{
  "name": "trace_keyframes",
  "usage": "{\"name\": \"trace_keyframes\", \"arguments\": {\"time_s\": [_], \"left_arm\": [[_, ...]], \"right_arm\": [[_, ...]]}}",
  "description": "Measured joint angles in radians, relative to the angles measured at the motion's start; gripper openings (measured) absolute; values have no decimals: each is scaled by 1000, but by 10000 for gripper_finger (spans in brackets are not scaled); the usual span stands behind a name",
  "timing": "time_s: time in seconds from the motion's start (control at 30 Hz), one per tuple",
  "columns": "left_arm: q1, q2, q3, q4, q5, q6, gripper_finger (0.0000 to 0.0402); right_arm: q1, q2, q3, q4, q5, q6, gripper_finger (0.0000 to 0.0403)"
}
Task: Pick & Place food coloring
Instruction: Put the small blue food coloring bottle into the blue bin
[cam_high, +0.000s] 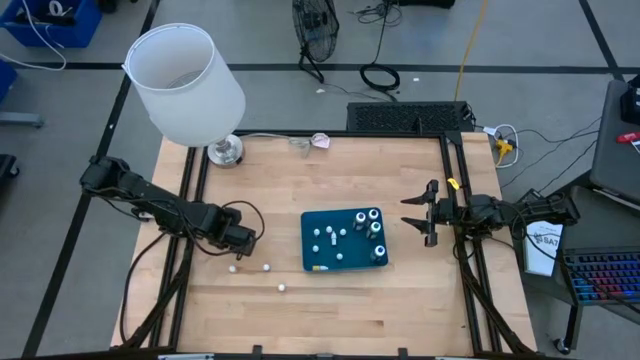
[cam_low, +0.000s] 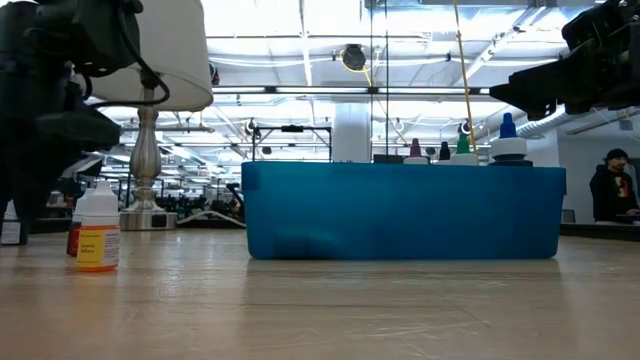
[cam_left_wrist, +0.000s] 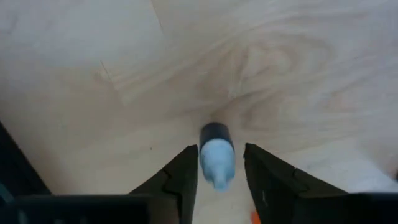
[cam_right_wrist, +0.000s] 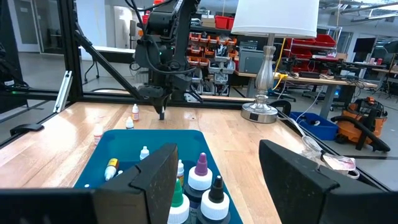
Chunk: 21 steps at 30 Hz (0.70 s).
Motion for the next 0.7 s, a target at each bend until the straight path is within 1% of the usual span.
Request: {"name": "trace_keyframes", "arguments": {"time_s": [0.13, 0.33, 0.5, 0.7], "left_arm": [[0, 0, 0, 0, 28, 1, 160], [0, 0, 0, 0, 17, 2, 183], [0, 0, 0, 0, -3, 6, 176], [0, 0, 0, 0, 0, 6, 147]], "right_arm": [[0, 0, 0, 0, 0, 0, 212], [0, 0, 0, 0, 0, 0, 212], [0, 0, 0, 0, 0, 0, 212], [0, 0, 0, 0, 0, 0, 213]]}}
